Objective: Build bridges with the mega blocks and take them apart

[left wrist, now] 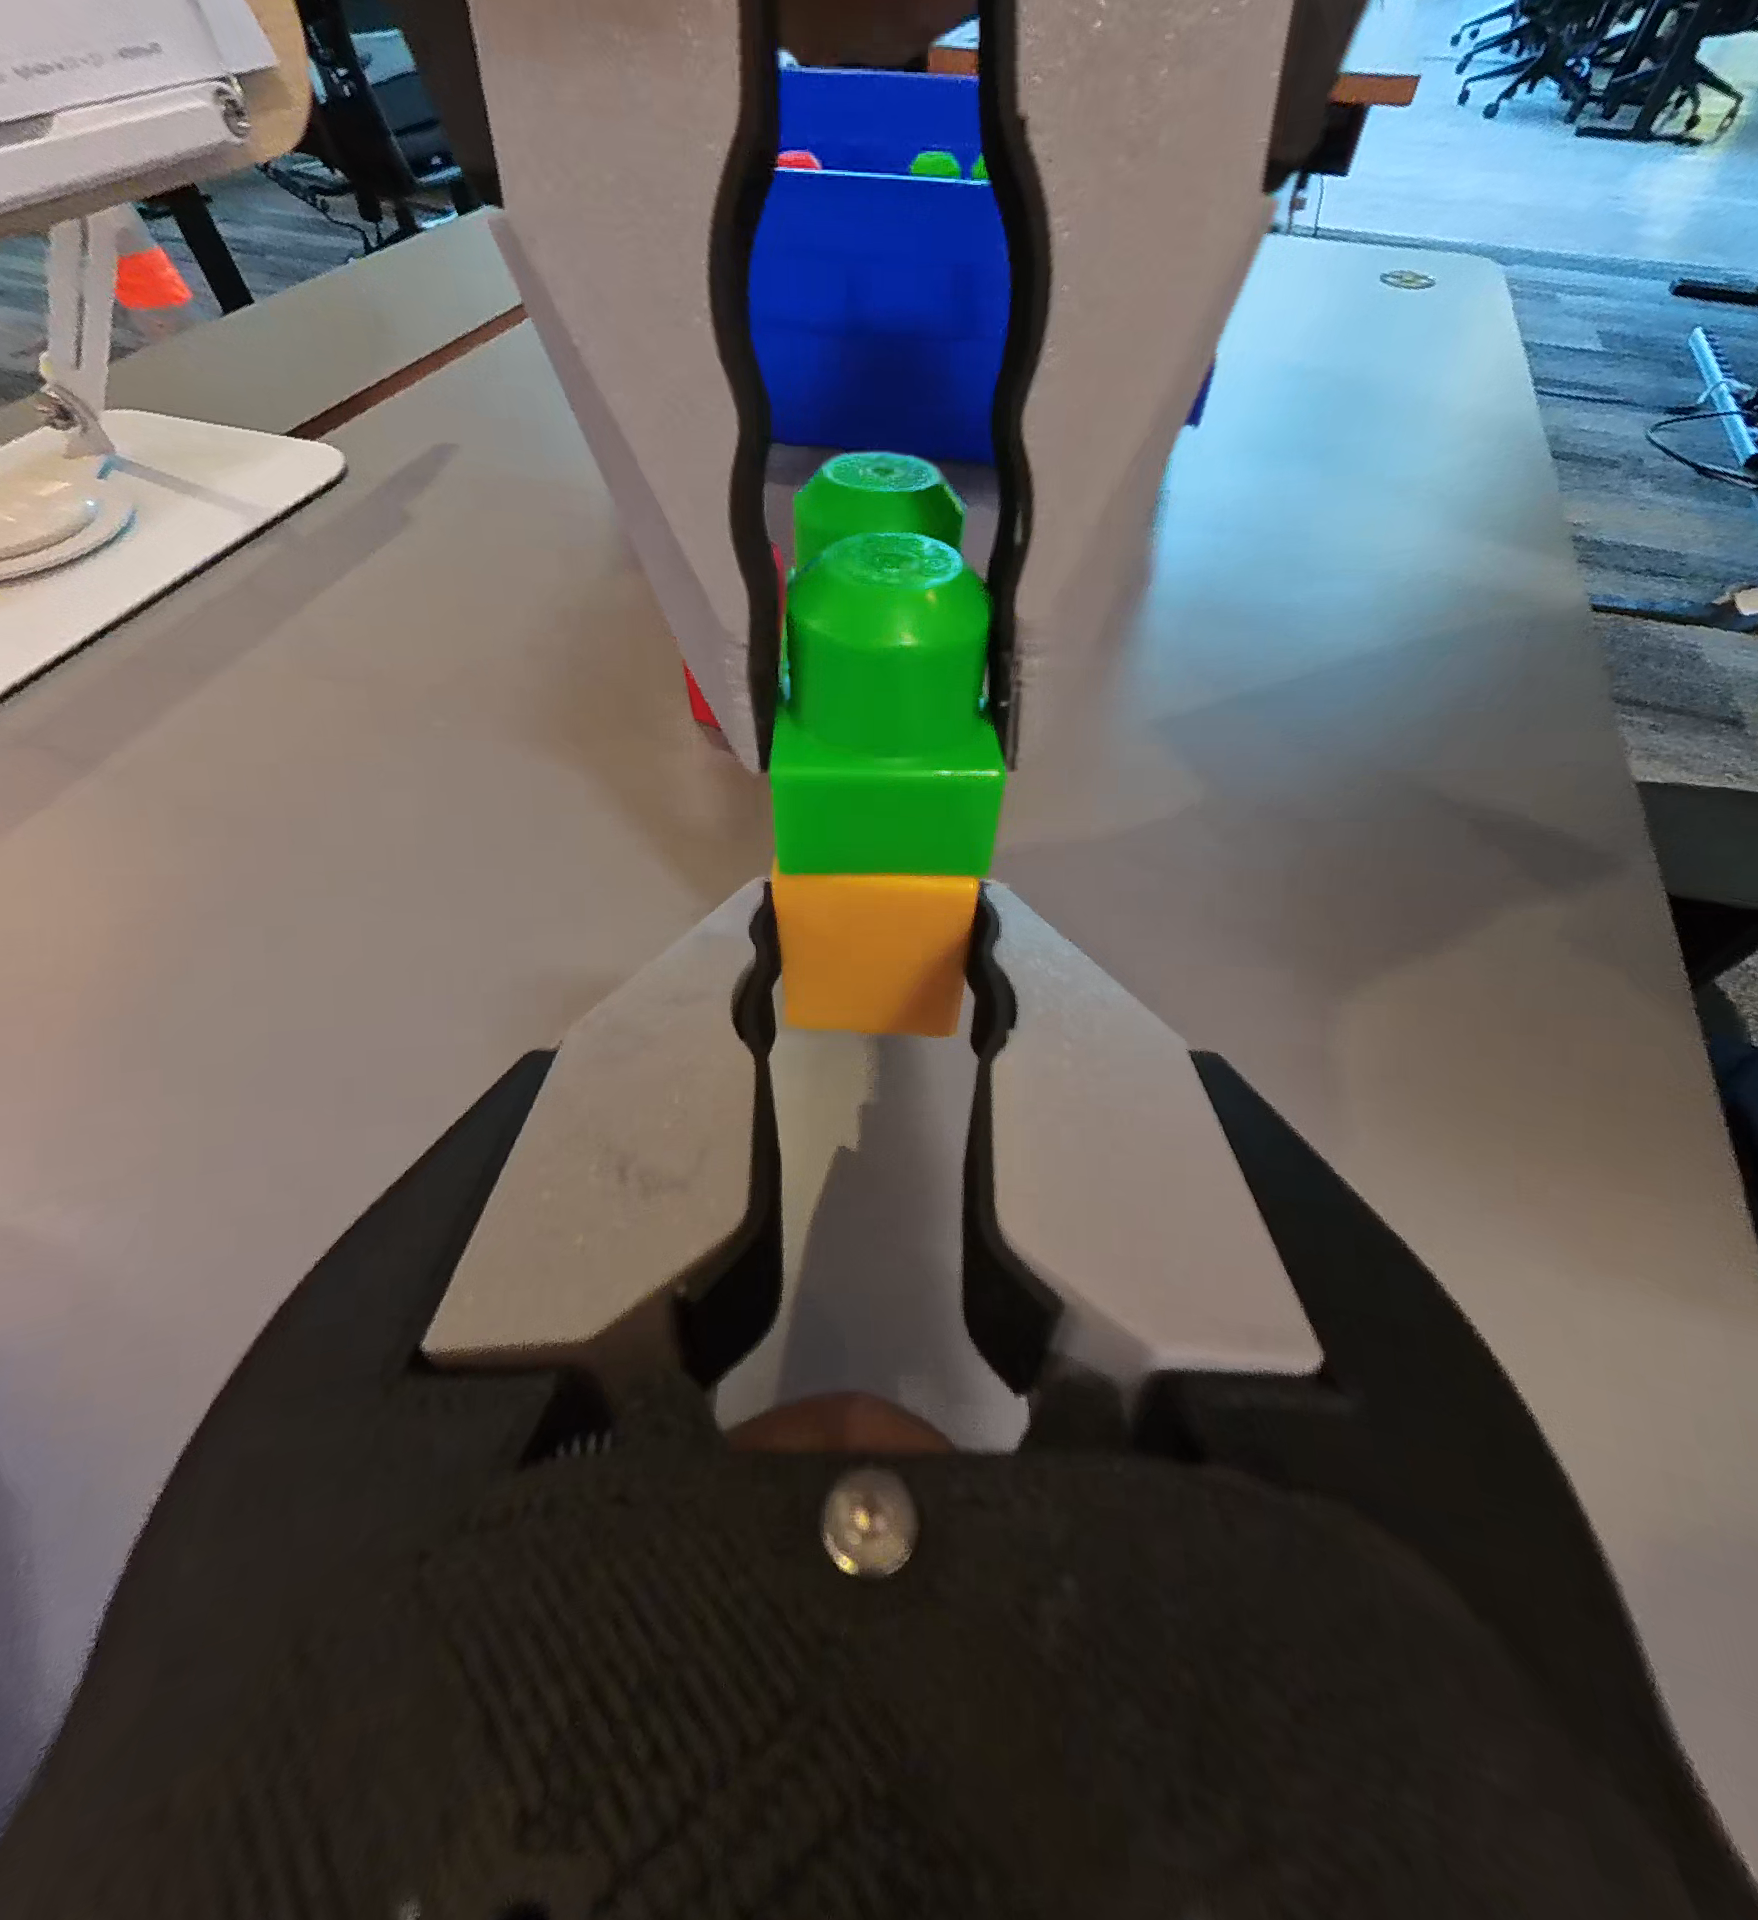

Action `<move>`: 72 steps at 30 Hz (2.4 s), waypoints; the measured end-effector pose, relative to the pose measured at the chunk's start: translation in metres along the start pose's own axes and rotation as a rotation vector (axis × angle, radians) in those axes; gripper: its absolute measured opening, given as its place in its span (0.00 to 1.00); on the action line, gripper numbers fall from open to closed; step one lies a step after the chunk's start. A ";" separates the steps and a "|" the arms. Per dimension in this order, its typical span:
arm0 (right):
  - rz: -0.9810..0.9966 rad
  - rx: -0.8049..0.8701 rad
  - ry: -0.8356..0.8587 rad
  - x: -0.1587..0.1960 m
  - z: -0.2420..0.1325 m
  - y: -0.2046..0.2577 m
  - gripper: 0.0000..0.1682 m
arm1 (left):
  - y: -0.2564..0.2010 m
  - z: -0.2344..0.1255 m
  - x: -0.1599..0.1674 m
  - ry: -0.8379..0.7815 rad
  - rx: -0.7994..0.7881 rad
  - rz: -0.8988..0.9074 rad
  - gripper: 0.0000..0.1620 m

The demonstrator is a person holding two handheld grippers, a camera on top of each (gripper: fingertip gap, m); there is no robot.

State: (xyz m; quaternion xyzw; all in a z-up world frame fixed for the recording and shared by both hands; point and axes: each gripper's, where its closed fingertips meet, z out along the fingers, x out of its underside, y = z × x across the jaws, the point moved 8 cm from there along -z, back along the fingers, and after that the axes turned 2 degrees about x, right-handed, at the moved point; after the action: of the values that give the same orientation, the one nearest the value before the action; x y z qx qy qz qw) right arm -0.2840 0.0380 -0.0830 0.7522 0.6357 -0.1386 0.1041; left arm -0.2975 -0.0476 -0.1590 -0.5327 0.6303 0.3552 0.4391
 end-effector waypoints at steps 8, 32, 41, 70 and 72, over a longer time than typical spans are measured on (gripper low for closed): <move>0.123 0.021 0.028 0.006 0.011 -0.003 0.18 | 0.003 0.004 0.005 0.053 -0.035 -0.008 0.20; 0.090 0.071 -0.008 -0.002 0.008 -0.006 0.18 | 0.007 -0.002 0.002 -0.007 -0.016 -0.073 0.20; 0.247 0.138 -0.292 0.001 -0.033 -0.023 0.28 | 0.021 -0.025 -0.011 -0.293 0.157 -0.333 0.21; 0.512 -0.009 -0.855 0.063 0.004 -0.014 0.20 | 0.026 -0.015 -0.002 -0.248 0.133 -0.359 0.21; 0.507 -0.003 -0.847 0.064 0.005 -0.013 0.20 | 0.026 -0.013 -0.002 -0.238 0.125 -0.344 0.21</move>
State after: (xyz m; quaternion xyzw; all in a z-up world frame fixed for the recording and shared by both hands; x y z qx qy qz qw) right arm -0.2875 0.0983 -0.1095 0.7604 0.3349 -0.4017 0.3850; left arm -0.3253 -0.0546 -0.1533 -0.5585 0.4947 0.2955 0.5967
